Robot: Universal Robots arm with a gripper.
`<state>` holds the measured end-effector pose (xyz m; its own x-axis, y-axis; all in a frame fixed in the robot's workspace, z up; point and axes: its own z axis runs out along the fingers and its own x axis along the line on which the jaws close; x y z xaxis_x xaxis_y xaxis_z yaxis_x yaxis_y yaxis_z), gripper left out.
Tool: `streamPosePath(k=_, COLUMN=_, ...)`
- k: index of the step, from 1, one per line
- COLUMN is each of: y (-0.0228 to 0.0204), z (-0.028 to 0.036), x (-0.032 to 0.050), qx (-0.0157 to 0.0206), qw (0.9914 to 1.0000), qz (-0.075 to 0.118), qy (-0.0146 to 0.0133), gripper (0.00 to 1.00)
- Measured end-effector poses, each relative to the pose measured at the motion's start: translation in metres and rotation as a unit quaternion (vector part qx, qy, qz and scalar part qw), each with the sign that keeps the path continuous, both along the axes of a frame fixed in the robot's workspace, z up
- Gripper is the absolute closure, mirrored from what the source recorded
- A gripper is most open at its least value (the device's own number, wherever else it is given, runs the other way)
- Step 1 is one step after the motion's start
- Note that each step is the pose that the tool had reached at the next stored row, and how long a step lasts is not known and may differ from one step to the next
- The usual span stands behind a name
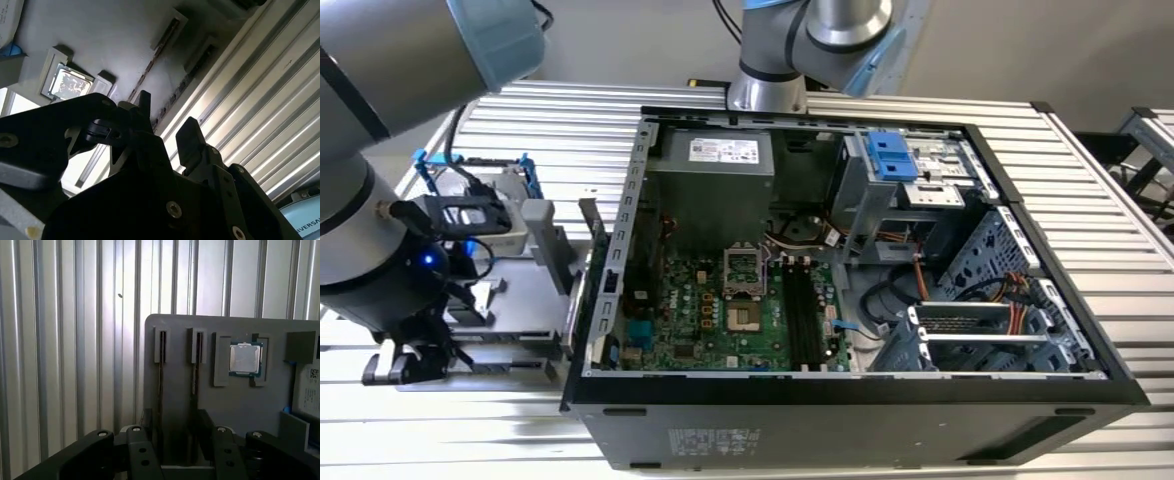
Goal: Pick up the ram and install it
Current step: 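Pick up the ram and move it above insertion slot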
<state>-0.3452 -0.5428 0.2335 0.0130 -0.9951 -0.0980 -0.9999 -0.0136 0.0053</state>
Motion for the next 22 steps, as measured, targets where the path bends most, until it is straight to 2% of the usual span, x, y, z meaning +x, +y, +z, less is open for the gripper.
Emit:
streamPosePath(k=13, y=-0.0035, z=-0.0212, x=0.0, qx=0.0, qw=1.0, qz=0.0, qy=0.0001, gripper=0.0)
streamPosePath(k=17, y=-0.0035, z=-0.0251, x=0.0, qx=0.0, qw=1.0, qz=0.0, qy=0.0025, gripper=0.0)
streamPosePath(k=22, y=-0.0035, z=-0.0314, x=0.0, qx=0.0, qw=0.99997, qz=0.0, qy=0.0077, gripper=0.0)
